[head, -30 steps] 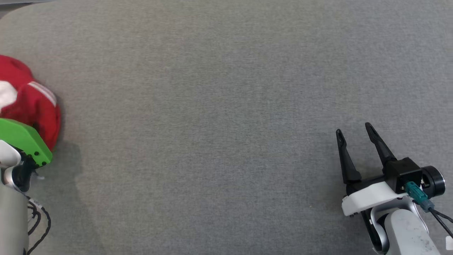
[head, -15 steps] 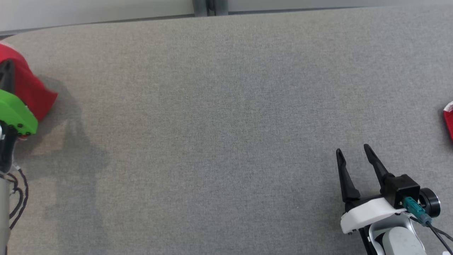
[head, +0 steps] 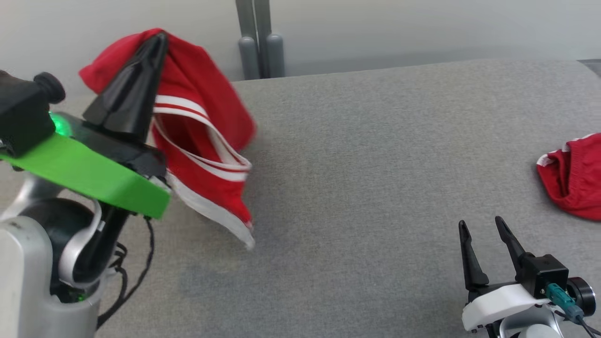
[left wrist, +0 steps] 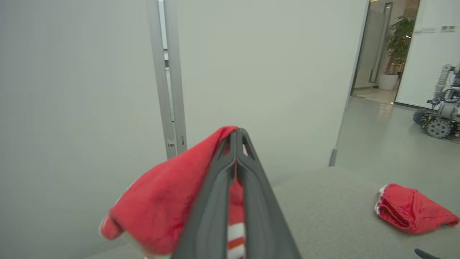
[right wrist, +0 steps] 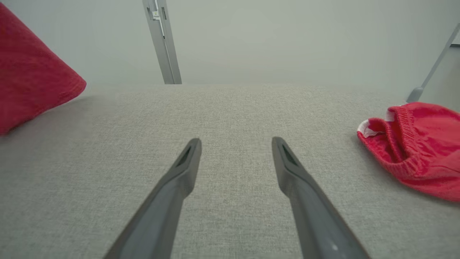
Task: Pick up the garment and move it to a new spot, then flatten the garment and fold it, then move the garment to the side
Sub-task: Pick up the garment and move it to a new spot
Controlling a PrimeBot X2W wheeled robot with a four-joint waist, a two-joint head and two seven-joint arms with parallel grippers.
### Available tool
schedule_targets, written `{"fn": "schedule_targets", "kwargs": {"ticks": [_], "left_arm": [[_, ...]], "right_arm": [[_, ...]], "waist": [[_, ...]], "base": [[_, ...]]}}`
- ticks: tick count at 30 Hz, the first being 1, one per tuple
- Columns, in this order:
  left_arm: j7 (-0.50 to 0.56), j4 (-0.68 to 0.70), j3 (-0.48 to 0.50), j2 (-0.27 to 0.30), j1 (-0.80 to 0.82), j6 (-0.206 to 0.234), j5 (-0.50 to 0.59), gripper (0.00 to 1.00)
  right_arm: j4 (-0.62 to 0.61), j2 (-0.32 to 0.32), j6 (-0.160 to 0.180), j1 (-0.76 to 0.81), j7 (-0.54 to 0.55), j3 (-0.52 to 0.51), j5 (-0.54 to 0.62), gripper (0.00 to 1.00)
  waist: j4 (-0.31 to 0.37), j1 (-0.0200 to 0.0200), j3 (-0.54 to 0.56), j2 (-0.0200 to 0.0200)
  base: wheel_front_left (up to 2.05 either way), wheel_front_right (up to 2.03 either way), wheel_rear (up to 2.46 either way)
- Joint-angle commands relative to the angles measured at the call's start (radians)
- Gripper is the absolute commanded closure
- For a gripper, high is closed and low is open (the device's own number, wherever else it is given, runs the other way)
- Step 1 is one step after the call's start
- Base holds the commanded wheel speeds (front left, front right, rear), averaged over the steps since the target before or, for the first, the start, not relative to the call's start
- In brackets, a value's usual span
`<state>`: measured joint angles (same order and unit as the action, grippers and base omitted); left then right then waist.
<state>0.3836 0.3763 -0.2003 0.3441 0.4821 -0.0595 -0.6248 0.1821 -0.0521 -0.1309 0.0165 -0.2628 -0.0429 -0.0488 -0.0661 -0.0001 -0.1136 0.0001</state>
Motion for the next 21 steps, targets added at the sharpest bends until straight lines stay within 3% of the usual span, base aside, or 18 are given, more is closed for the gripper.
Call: {"fn": "schedule_targets", "kwargs": {"ticks": [1,5,9,15,19,20,21], "left_arm": [[0.016,0.036,-0.013,-0.018,-0.016,0.017,-0.017,1.0],[0.061,0.089,-0.067,-0.055,-0.034,0.037,-0.041,1.0],[0.068,-0.021,-0.132,-0.041,-0.085,0.052,0.04,1.0],[-0.064,-0.455,-0.187,-0.078,-0.165,0.07,0.122,1.0],[-0.216,-0.737,-0.191,-0.123,-0.177,0.039,0.121,1.0],[-0.258,-0.8,-0.197,-0.128,-0.174,0.028,0.133,0.77],[-0.289,-0.842,-0.204,-0.129,-0.167,0.023,0.147,0.36]], "right_arm": [[-0.004,0.0,0.0,0.012,-0.003,-0.002,-0.004,0.0],[-0.004,0.001,0.0,0.012,-0.003,0.006,-0.024,0.0],[0.0,0.001,0.0,0.013,-0.003,0.009,-0.048,0.0],[0.015,0.001,0.0,-0.011,-0.003,0.033,-0.077,0.0],[0.024,0.001,0.0,-0.004,-0.003,0.041,-0.082,0.0],[0.03,0.001,0.0,0.001,-0.003,0.043,-0.08,0.0],[0.031,0.001,0.0,0.006,-0.003,0.044,-0.077,0.0]], "waist": [[0.065,0.0001,0.026,-0.0001],[0.122,0.0001,0.02,-0.0001],[0.172,0.0001,0.01,-0.0001],[0.233,0.0001,-0.013,-0.0001],[0.246,0.0001,-0.013,-0.0001],[0.245,0.0001,-0.01,-0.0001],[0.242,0.0001,-0.007,-0.0001]], "base": [[0.0,0.0,0.0],[0.0,0.0,0.0],[0.0,0.0,0.0],[0.0,0.0,0.0],[0.0,0.0,0.0],[0.0,0.0,0.0],[0.0,0.0,0.0]]}}
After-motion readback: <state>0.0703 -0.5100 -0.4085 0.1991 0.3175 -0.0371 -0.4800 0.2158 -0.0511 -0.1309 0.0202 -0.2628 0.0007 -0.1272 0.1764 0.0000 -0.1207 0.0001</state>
